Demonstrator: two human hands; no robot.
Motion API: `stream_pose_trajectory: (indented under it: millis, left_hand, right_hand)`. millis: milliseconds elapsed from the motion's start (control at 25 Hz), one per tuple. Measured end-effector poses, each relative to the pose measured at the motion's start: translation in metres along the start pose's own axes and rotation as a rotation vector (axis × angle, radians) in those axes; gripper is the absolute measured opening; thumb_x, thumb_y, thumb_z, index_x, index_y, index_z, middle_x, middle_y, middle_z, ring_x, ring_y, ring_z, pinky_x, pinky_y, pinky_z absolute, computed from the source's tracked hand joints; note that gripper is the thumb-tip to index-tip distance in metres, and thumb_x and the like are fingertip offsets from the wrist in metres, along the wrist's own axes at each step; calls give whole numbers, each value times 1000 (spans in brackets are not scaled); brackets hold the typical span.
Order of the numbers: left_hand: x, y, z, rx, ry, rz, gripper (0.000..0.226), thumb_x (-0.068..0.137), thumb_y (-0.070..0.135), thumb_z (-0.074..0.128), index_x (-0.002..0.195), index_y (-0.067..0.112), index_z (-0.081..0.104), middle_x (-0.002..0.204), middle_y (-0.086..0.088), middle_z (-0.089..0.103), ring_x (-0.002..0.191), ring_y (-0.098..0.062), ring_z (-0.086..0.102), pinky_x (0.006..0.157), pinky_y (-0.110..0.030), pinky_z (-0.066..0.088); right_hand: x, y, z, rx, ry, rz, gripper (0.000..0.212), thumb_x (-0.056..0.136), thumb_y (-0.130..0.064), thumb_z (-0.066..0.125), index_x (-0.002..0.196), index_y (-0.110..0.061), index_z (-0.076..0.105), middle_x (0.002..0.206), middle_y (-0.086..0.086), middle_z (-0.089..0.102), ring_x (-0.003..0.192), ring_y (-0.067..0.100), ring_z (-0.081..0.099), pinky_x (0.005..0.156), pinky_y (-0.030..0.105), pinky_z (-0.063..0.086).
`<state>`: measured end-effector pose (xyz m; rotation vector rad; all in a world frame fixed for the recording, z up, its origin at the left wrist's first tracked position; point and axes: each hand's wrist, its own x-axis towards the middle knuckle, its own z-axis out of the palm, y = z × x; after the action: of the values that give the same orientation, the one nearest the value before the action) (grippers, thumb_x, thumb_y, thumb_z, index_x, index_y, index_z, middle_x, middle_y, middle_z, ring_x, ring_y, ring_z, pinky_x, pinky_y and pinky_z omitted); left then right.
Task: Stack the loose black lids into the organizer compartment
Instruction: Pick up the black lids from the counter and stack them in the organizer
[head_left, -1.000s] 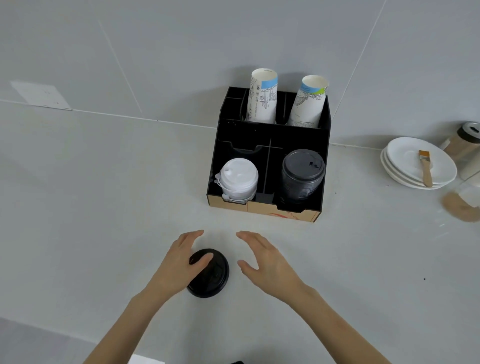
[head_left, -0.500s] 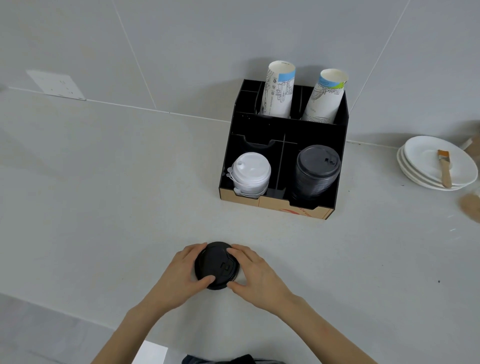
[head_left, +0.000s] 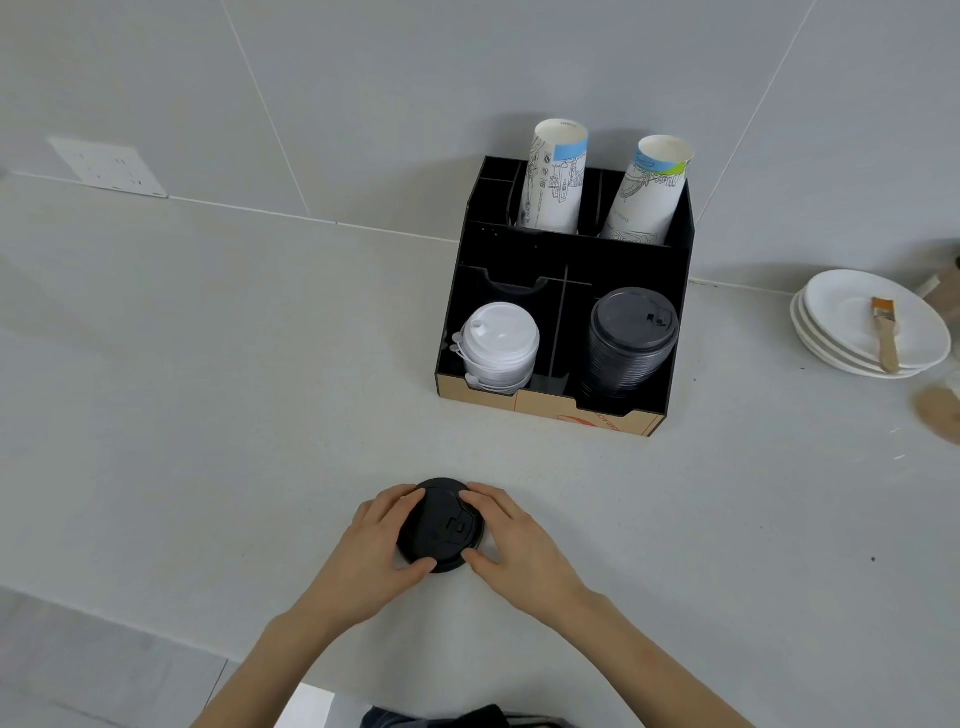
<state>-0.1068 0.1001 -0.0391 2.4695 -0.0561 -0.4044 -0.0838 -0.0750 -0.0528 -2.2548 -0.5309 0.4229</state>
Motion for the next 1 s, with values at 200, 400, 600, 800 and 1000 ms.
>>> stream_pose_trajectory:
  millis: [200, 400, 600, 800, 1000]
  left_hand:
    - [8, 12, -2, -35, 55, 40, 90, 55, 64, 35, 134, 22, 29, 142, 5, 32, 126, -15, 30, 102, -20, 23]
    - [22, 32, -6, -54, 114, 114, 76, 65, 53, 50, 133, 22, 32, 140, 5, 35, 123, -11, 31, 100, -18, 22]
    - [38, 61, -10, -77, 161, 155, 86, 56, 66, 40, 130, 22, 36, 136, 5, 40, 113, -4, 30, 98, -19, 24]
    - [56, 95, -10, -80, 232, 223, 70, 69, 49, 63, 128, 18, 40, 134, 2, 43, 119, -15, 36, 96, -21, 26]
    - [79, 122, -15, -68, 284, 275, 61, 74, 34, 67, 126, 15, 42, 134, -1, 44, 122, -19, 37, 100, -25, 31]
  right_hand:
    - [-3, 2, -15, 58, 70, 5, 50, 85, -16, 54, 131, -18, 34, 143, -4, 34, 128, 12, 36, 104, 17, 26]
    - [-4, 5, -37, 91, 154, 3, 52, 83, -16, 58, 130, -18, 36, 141, -3, 36, 124, 4, 34, 93, -8, 14]
    - [-8, 9, -63, 138, 253, 0, 51, 83, -13, 60, 129, -17, 38, 135, -5, 39, 120, 0, 35, 92, -9, 16]
    - [-9, 15, -89, 155, 355, 2, 51, 81, -11, 62, 127, -16, 40, 129, -9, 38, 120, 2, 37, 92, -8, 20]
    - [-4, 20, -121, 113, 435, 0, 52, 81, -12, 62, 128, -15, 40, 137, 1, 40, 118, 1, 36, 89, -9, 22]
